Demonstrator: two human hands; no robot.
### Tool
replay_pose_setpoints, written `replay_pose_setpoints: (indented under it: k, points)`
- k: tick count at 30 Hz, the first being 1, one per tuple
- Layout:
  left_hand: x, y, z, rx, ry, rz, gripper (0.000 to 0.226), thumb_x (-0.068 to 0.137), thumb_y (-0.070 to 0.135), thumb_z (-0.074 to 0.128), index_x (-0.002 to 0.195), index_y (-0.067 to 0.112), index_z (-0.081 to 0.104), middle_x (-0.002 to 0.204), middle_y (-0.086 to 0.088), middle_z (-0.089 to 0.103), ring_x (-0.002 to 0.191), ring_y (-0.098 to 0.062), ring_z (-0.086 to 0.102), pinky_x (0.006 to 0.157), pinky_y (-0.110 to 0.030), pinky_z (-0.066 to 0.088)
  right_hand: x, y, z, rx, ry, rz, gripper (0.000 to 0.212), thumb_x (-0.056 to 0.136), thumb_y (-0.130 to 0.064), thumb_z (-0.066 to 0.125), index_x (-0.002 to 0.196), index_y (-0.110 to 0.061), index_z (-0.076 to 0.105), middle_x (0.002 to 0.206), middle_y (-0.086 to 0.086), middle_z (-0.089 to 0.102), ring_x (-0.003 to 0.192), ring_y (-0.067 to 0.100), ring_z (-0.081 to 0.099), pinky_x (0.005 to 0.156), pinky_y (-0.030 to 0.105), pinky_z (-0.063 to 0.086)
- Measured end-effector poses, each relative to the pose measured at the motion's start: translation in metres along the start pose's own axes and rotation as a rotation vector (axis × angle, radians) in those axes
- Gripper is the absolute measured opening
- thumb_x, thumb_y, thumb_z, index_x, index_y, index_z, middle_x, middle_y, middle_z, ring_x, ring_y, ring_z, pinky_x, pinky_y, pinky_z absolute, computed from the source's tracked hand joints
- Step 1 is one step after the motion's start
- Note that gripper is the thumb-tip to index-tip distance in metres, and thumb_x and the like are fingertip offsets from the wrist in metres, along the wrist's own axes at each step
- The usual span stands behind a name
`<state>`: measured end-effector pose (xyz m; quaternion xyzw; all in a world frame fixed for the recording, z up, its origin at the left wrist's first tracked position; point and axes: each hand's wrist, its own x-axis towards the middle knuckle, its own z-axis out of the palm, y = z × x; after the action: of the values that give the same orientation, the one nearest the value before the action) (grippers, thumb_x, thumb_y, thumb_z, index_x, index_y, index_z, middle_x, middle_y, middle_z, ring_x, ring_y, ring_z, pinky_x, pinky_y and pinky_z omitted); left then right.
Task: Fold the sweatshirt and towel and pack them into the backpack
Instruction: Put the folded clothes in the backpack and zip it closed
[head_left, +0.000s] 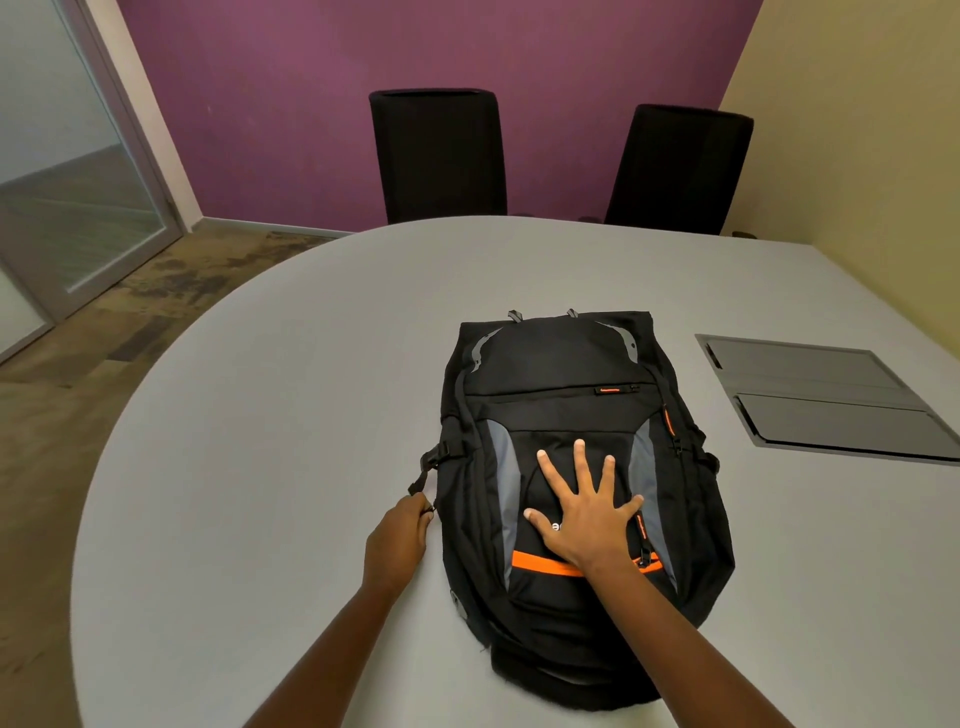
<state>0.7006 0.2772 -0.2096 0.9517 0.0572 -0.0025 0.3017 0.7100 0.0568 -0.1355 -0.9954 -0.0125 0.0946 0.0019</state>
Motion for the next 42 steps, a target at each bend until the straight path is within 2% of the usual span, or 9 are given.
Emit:
replay_pose_setpoints:
  k: [6,18,22,24,25,27,32,38,42]
  points:
    - [-0.031,0.01,0.0,0.036,0.014,-0.004,0.017,0.101,0.025,0.033,0.091,0.018,0.044,0.089,0.004,0.05,0.079,-0.014,0.051,0.069,-0.024,0.041,-0.001,-0.003,-0.002,-0.016,-0.007,0.007,0.075,0.088,-0.065,0.031,0.142,-0.043,-0.016,0.154,0.002,-0.025,0.141,0.041,-0.013,0.103,0.069,0.016]
    - [-0.112,0.024,0.019,-0.018,0.057,0.014,0.024,0.101,0.029,0.03,0.102,0.016,0.049,0.089,0.008,0.048,0.078,-0.01,0.048,0.071,-0.019,0.038,-0.01,-0.011,-0.014,-0.029,-0.083,0.01,0.079,0.088,-0.062,0.039,0.145,-0.039,-0.011,0.154,0.008,-0.021,0.139,0.048,-0.005,0.102,0.067,0.023]
    - [-0.112,0.029,0.011,-0.063,0.096,-0.02,0.018,0.098,0.03,0.039,0.091,0.018,0.05,0.084,0.01,0.05,0.074,-0.01,0.05,0.063,-0.017,0.036,-0.034,-0.022,-0.016,-0.032,-0.071,-0.047,0.067,0.09,-0.052,0.043,0.147,-0.029,0.015,0.156,0.013,-0.003,0.139,0.047,0.006,0.106,0.058,0.026]
    - [-0.115,0.033,0.008,-0.136,0.132,-0.06,0.017,0.096,0.031,0.046,0.082,0.021,0.047,0.077,0.011,0.049,0.065,-0.006,0.046,0.056,-0.013,0.032,-0.056,-0.036,-0.006,0.098,0.23,-0.167,0.041,0.089,-0.037,0.045,0.118,-0.012,0.058,0.136,0.018,0.042,0.122,0.041,0.043,0.093,0.049,0.047]
    - [-0.118,0.034,0.008,-0.166,0.149,-0.076,0.018,0.094,0.032,0.049,0.079,0.023,0.046,0.073,0.01,0.049,0.062,-0.005,0.045,0.054,-0.012,0.032,-0.069,-0.042,0.001,0.169,0.398,-0.24,0.033,0.084,-0.031,0.044,0.089,-0.008,0.067,0.106,0.016,0.059,0.096,0.035,0.059,0.074,0.039,0.054]
    - [-0.124,0.034,0.01,-0.206,0.171,-0.09,0.024,0.092,0.031,0.053,0.071,0.028,0.042,0.068,0.009,0.049,0.059,-0.005,0.045,0.052,-0.013,0.032,-0.095,-0.057,0.014,0.342,0.475,-0.268,0.033,0.082,-0.028,0.044,0.058,-0.01,0.058,0.068,0.008,0.057,0.062,0.026,0.058,0.054,0.029,0.043]
    - [-0.133,0.031,0.014,-0.279,0.216,-0.095,0.024,0.091,0.025,0.057,0.07,0.025,0.047,0.063,0.01,0.049,0.055,-0.006,0.045,0.053,-0.014,0.034,-0.112,-0.082,0.04,0.768,-0.09,0.024,0.051,0.092,-0.044,0.046,0.052,-0.012,0.045,0.06,0.007,0.055,0.064,0.024,0.053,0.058,0.032,0.043]
    - [-0.133,0.026,0.014,-0.424,0.093,-0.038,0.018,0.088,0.017,0.061,0.073,0.024,0.056,0.072,0.008,0.058,0.067,-0.01,0.055,0.064,-0.018,0.044,-0.099,-0.082,0.036,0.829,-0.173,0.167,0.042,0.087,-0.034,0.053,0.049,-0.019,0.043,0.055,-0.003,0.05,0.059,0.017,0.05,0.047,0.021,0.032]
    - [-0.114,0.031,-0.008,-0.679,-0.03,-0.25,0.026,0.086,0.024,0.045,0.064,0.024,0.06,0.07,0.005,0.061,0.064,-0.01,0.054,0.062,-0.021,0.043,-0.102,-0.085,0.037,0.802,-0.18,0.171,0.033,0.088,-0.028,0.046,0.057,-0.02,0.039,0.082,0.005,0.07,0.072,0.022,0.06,0.061,0.026,0.043]
